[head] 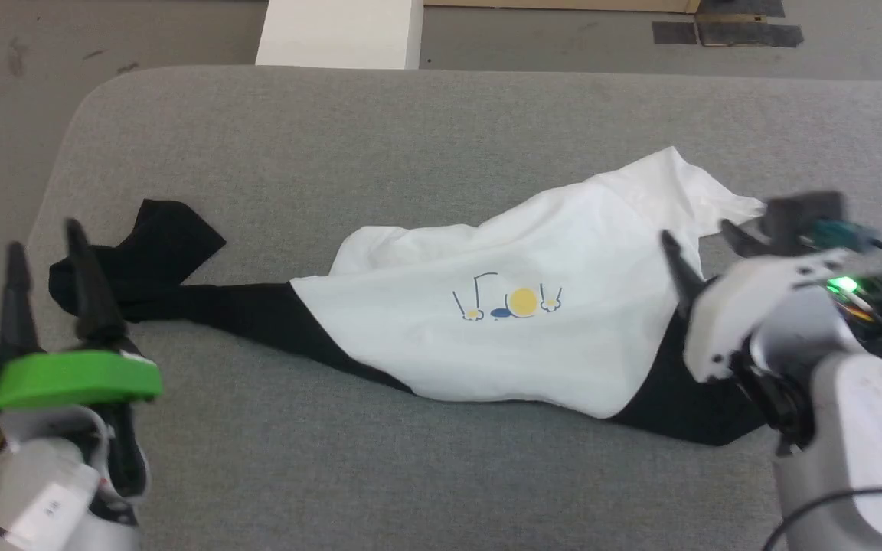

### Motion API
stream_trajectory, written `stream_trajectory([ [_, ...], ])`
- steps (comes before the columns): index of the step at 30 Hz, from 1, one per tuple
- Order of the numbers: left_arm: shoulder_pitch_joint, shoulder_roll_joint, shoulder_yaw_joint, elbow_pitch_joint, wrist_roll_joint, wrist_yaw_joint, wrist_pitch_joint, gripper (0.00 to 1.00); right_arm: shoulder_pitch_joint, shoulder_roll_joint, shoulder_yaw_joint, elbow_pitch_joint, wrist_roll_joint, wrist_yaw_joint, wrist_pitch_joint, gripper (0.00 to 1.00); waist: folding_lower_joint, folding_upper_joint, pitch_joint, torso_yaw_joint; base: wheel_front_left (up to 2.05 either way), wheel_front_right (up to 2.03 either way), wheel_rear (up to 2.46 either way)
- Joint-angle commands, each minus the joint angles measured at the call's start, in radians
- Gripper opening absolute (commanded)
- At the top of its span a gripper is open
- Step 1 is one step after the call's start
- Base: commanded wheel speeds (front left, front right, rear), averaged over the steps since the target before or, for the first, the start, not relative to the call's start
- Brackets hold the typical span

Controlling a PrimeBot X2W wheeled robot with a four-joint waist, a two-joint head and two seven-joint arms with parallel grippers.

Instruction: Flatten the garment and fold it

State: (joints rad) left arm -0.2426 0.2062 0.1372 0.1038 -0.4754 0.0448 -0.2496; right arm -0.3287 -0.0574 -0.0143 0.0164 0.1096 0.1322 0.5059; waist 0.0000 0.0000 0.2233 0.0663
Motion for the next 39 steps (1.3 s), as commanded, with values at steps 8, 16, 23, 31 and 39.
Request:
stream_trajectory([
  [8,0.099,-0.091,-0.067,-0.058,0.069,-0.01,-0.011,1.0,-0.262,-0.005,0.188,0.278,-0.061,-0.002,0.095,1.0,0.0,0.0,0.057,0.077,0.0,0.0,0.0],
  [16,0.082,-0.137,-0.131,-0.045,0.072,-0.037,-0.012,1.0,-0.431,0.002,0.208,0.59,-0.214,-0.002,0.132,1.0,0.0,0.0,0.101,0.155,0.0,0.0,0.0],
  [23,0.059,-0.15,-0.145,-0.034,0.07,-0.046,-0.012,1.0,-0.478,-0.01,0.249,0.727,-0.238,-0.002,0.191,0.47,0.0,0.0,0.129,0.201,0.0,0.0,0.0],
  [31,0.049,-0.155,-0.152,-0.036,0.073,-0.057,-0.012,1.0,-0.591,-0.072,0.218,0.748,-0.202,-0.002,0.158,0.0,0.0,0.0,0.164,0.241,0.0,0.0,0.0],
  [39,0.049,-0.156,-0.169,-0.047,0.044,-0.052,-0.012,1.0,-0.735,-0.112,0.003,0.734,-0.33,-0.002,0.081,0.0,0.0,0.0,0.199,0.27,0.0,0.0,0.0],
])
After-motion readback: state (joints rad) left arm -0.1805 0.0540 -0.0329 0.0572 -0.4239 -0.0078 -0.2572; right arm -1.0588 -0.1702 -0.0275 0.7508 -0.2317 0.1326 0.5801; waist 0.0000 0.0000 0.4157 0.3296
